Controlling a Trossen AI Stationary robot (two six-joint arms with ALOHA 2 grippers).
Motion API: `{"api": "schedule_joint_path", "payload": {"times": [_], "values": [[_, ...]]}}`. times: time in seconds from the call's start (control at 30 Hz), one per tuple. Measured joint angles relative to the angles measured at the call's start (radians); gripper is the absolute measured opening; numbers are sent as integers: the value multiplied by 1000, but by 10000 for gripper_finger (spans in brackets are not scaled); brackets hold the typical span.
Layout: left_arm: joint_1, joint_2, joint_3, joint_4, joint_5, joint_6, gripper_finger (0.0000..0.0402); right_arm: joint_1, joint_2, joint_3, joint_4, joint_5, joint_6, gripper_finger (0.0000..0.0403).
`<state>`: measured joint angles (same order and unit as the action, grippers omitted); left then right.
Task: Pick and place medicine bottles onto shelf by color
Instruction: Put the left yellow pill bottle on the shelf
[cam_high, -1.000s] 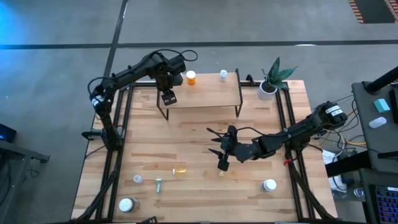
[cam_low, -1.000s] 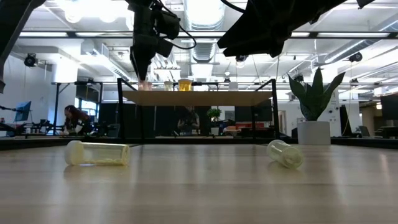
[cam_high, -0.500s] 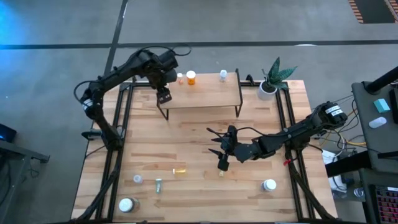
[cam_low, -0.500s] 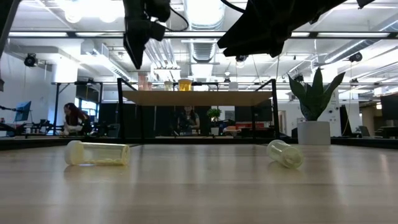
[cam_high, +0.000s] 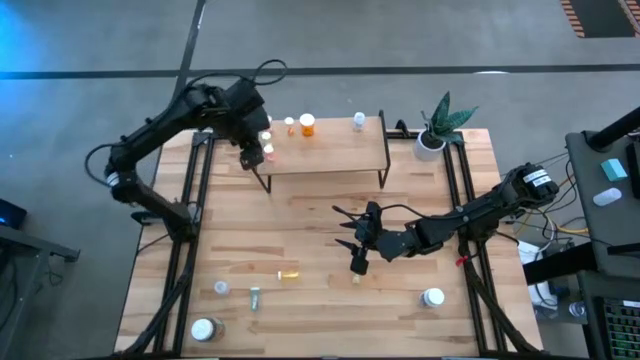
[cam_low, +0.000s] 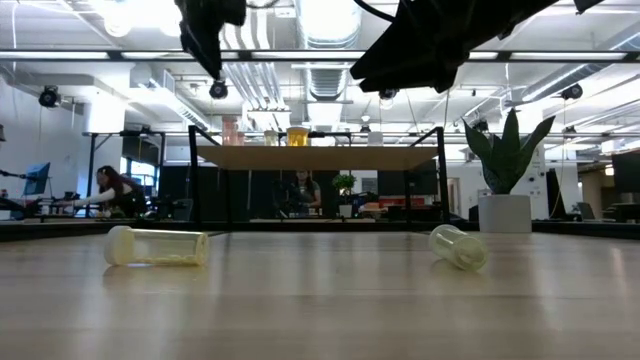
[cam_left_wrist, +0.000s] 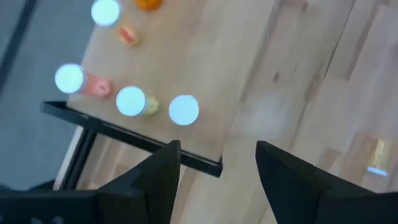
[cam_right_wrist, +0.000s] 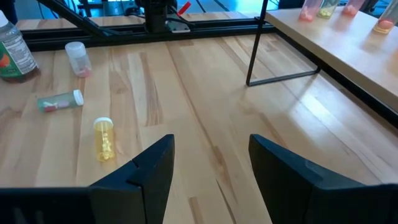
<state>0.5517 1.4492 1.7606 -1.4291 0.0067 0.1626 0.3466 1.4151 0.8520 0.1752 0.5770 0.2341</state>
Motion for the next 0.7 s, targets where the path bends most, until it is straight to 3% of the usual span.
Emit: {"api": "schedule_joint_path", "payload": {"times": [0.17, 0.4, 0.53, 0.7], "values": [[-26, -164, -208, 191, 15, -7, 193, 0, 0, 0, -8, 0, 1, 199], [-98, -417, -575, 509, 164, -110, 193, 0, 0, 0, -7, 0, 1, 199], [-167, -515, -717, 557, 172, -190, 193, 0, 0, 0, -7, 0, 1, 199], [-260, -570, -805, 563, 169, -321, 192, 0, 0, 0, -6, 0, 8, 198]]}}
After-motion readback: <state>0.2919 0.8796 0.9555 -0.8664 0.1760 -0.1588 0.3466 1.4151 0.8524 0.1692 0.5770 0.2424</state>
